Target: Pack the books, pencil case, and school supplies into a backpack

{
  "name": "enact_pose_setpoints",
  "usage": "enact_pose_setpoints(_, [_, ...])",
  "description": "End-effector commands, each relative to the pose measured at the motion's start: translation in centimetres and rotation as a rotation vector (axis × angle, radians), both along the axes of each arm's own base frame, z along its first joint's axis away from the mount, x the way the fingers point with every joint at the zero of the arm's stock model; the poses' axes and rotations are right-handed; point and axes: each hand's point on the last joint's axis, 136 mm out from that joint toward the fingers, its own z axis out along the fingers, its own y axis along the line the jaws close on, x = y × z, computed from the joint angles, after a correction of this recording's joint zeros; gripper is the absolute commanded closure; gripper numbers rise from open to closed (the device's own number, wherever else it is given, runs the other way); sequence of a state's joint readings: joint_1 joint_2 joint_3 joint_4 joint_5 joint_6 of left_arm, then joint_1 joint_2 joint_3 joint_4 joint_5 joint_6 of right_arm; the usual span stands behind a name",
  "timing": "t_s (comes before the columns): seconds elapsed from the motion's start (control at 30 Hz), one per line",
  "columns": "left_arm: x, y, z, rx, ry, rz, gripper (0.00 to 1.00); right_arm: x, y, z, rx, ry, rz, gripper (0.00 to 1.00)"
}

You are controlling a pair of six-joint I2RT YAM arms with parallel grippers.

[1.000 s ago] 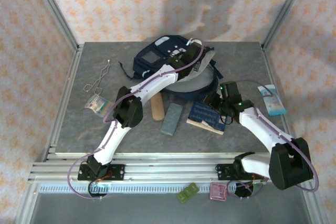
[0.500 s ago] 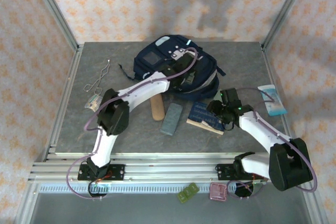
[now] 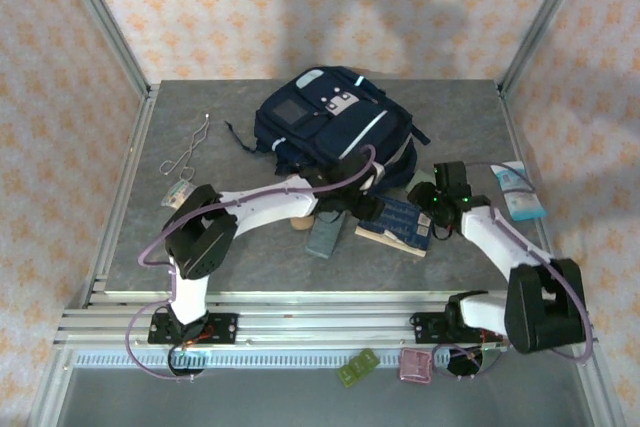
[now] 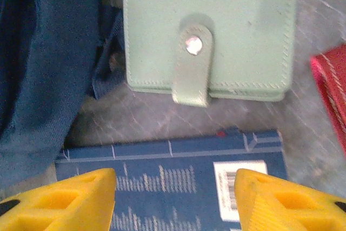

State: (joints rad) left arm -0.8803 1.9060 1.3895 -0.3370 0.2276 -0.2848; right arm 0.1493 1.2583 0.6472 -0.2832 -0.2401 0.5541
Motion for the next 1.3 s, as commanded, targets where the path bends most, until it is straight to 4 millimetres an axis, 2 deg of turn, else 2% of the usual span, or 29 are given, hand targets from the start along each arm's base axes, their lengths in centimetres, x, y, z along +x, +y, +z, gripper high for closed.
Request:
enact_pose_setpoints(0.0, [-2.2, -1.5, -0.2, -0.052, 0.054, -0.048, 0.39, 2.5, 0.3, 0.4, -0.011, -0.052, 0.037, 0.42])
enact_pose_setpoints(0.03, [-2.6, -1.7, -0.3, -0.042, 0.053, -0.060, 0.40, 2.7, 0.5, 0.1, -0.010, -0.048, 0.044, 0.43])
enact_pose_setpoints(0.07, [-3.1, -1.8, -2.0, -0.007, 0.072, -0.069, 0.40, 2.9, 0.5, -0.2, -0.013, -0.042, 0.049, 0.43])
enact_pose_setpoints(0.2, [-3.4, -1.3, -4.7, 0.084, 0.091, -0.066, 0.47, 2.8, 0.4, -1.9, -0.022, 0.002, 0.054, 0.44])
enact_pose_setpoints(0.4, [-2.1, 0.5, -7.6, 0.219, 0.066, -0.013, 0.59, 0.1, 0.6, -5.0, 0.002, 0.115, 0.058, 0.47])
enact_pose_setpoints(0.5, [-0.6, 1.5, -7.9, 0.272, 0.019, 0.036, 0.63, -2.1, 0.7, -5.4, 0.028, 0.142, 0.046, 0.47])
enact_pose_setpoints(0.67, [2.3, 1.9, -7.6, 0.267, -0.034, 0.086, 0.63, -6.2, 1.2, -5.5, 0.089, 0.183, 0.034, 0.48])
enact_pose_setpoints(0.8, [4.6, 1.3, -6.8, 0.258, -0.087, 0.099, 0.63, -8.4, 2.2, -4.7, 0.143, 0.178, 0.036, 0.48])
enact_pose_setpoints(0.87, [5.3, 0.6, -6.2, 0.238, -0.114, 0.089, 0.63, -8.8, 3.0, -4.0, 0.181, 0.159, 0.053, 0.48])
enact_pose_setpoints(0.93, [5.9, -0.2, -5.2, 0.212, -0.134, 0.081, 0.62, -8.5, 3.2, -2.9, 0.189, 0.125, 0.064, 0.48])
enact_pose_setpoints(1.07, [5.8, -0.9, -2.9, 0.149, -0.143, 0.080, 0.54, -6.0, 2.1, -0.9, 0.101, 0.049, 0.053, 0.46])
enact_pose_setpoints(1.27, [2.3, 0.1, -1.1, 0.042, -0.021, 0.101, 0.44, -2.7, 2.3, -0.9, 0.040, 0.040, 0.090, 0.47])
